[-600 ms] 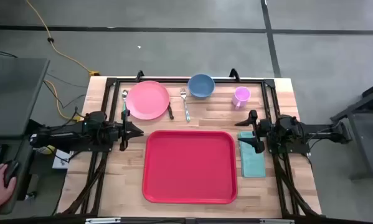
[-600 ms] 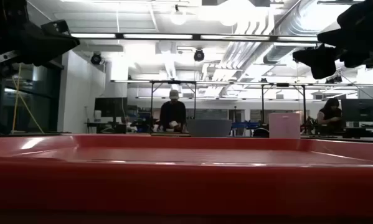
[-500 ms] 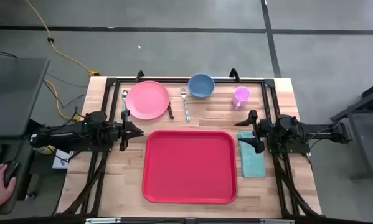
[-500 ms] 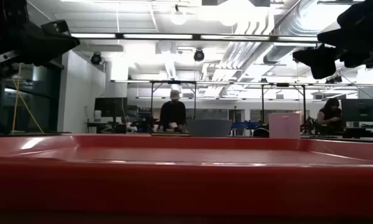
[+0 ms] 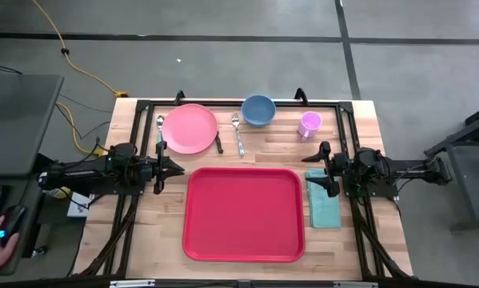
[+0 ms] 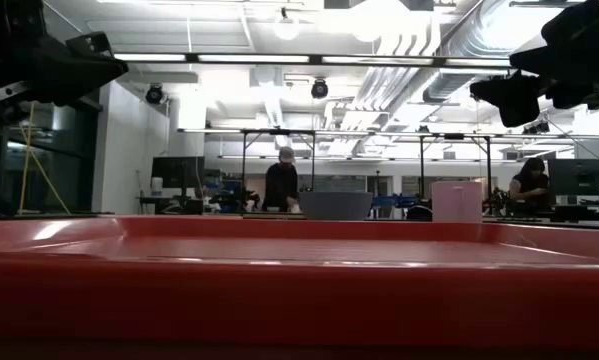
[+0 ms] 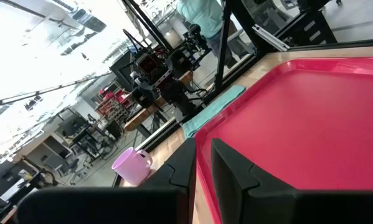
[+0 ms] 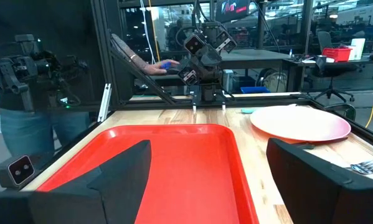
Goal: Set up tray
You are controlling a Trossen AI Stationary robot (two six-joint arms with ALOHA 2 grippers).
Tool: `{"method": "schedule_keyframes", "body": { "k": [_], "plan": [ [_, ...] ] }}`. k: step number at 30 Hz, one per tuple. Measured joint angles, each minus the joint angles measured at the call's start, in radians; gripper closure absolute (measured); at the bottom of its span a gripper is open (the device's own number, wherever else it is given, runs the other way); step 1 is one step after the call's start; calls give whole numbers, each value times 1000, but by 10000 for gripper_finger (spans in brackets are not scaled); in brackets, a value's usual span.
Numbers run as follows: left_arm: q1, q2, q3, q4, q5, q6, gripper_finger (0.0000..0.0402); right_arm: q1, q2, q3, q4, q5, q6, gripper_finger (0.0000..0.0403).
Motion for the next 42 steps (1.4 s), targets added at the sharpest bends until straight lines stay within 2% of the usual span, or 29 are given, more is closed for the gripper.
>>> {"method": "schedule_keyframes", "body": {
  "k": [30, 33, 38, 42],
  "plan": [
    [0, 0, 0, 0, 0, -4, 323, 0, 0, 0, 0, 0, 0, 105],
    [0, 0, 0, 5, 1, -127, 323, 0, 0, 0, 0, 0, 0, 105],
    [0, 0, -1, 34, 3, -551, 323, 0, 0, 0, 0, 0, 0, 105],
    [0, 0, -1, 37, -40, -657, 323, 0, 0, 0, 0, 0, 0, 105]
  ]
}}
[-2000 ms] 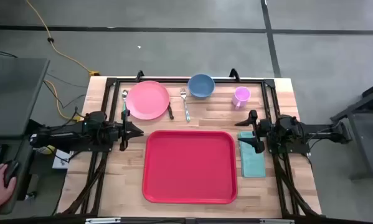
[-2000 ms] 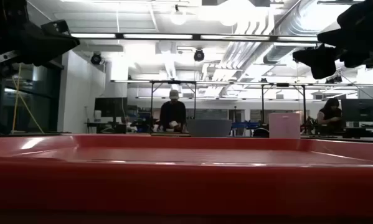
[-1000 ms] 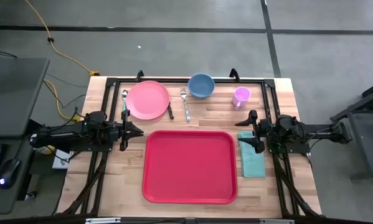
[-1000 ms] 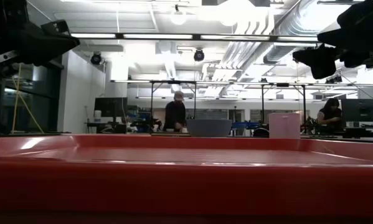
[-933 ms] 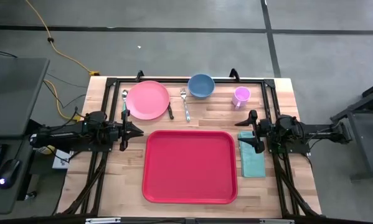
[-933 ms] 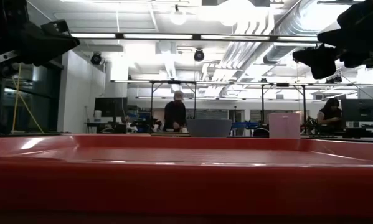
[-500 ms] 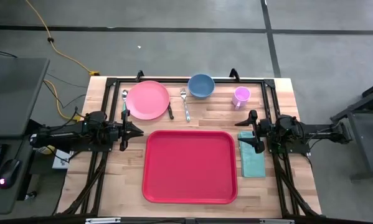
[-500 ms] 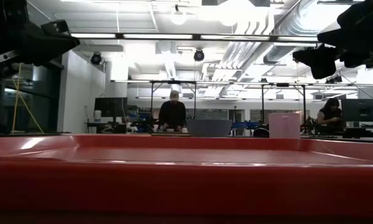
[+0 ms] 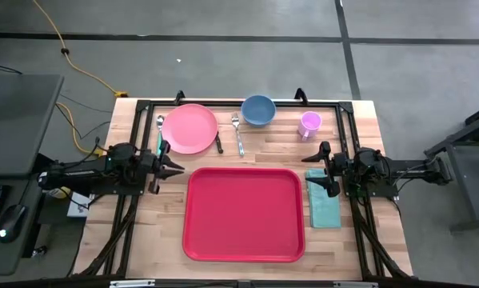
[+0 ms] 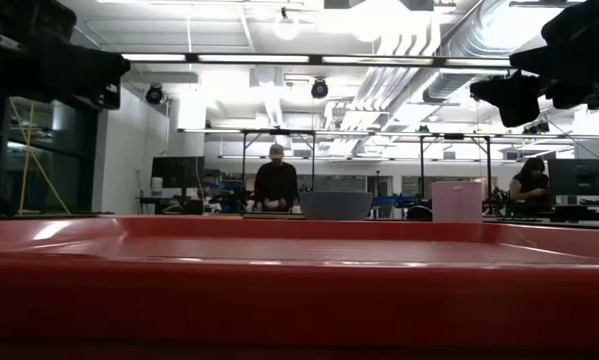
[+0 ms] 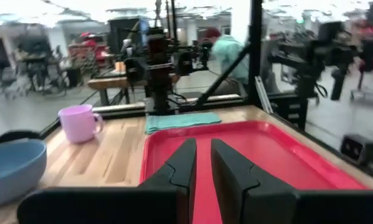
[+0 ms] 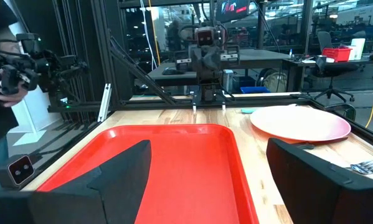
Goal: Set up tray
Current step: Put the purple mug on the red tray
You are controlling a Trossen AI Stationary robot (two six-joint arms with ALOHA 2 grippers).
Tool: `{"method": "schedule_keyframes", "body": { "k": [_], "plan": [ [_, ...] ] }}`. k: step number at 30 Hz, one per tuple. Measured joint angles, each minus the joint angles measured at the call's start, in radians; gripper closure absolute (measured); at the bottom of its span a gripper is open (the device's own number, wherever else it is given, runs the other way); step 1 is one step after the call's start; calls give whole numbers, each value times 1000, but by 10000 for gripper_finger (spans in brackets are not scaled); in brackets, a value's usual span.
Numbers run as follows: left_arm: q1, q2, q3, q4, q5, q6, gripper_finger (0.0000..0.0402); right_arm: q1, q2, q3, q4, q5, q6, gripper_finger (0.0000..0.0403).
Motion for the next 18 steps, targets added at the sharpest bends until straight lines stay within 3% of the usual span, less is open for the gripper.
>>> {"method": "schedule_keyframes", "body": {
  "k": [18],
  "plan": [
    [0, 0, 0, 7, -64, -23, 323, 0, 0, 0, 0, 0, 0, 105]
  ]
}}
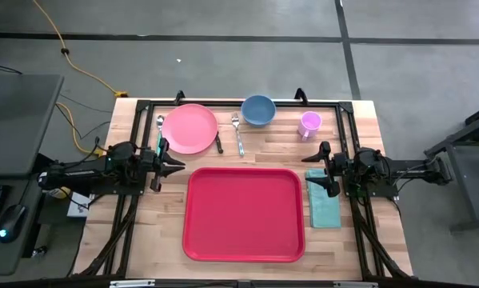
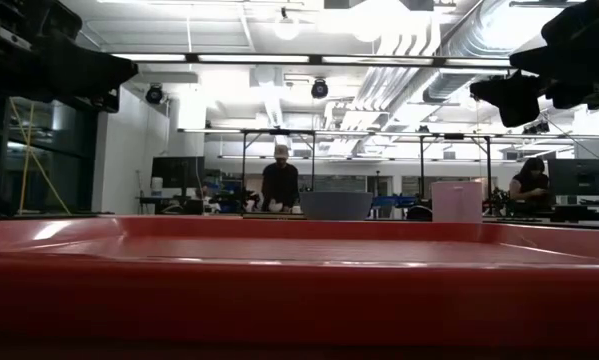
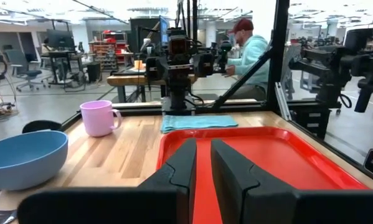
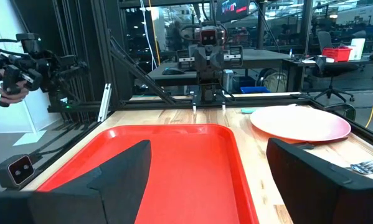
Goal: Set up tray
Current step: Put the purple mug on the red tray
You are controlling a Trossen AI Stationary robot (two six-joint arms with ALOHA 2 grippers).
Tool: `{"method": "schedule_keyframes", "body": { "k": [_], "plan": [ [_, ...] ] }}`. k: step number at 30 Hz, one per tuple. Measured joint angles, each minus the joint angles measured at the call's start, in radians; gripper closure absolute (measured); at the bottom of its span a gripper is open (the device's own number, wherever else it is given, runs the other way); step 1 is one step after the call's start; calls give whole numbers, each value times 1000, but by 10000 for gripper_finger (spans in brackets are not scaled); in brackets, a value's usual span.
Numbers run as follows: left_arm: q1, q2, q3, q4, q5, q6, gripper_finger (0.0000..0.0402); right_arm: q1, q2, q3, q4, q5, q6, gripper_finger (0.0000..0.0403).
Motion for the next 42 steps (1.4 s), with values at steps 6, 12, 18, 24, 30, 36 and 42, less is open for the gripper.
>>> {"method": "schedule_keyframes", "body": {
  "k": [6, 12, 18, 24, 30, 36, 42],
  "plan": [
    [0, 0, 0, 0, -46, 0, 323, 0, 0, 0, 14, 0, 0, 105],
    [0, 0, 0, 2, -110, 128, 323, 0, 0, 0, 69, 68, 127, 105],
    [0, 0, 0, 106, -296, 251, 323, 0, 0, 0, 231, 292, 279, 105],
    [0, 0, 0, 273, -433, 332, 323, 0, 1, 41, 371, 485, 158, 105],
    [0, 0, 0, 268, -433, 356, 323, 0, 54, 261, 79, 588, -24, 105],
    [0, 0, 0, 267, -432, 349, 323, 0, 234, 582, -372, 711, -51, 105],
    [0, 0, 0, 256, -429, 328, 323, 0, 481, 837, -784, 963, 68, 105]
  ]
}}
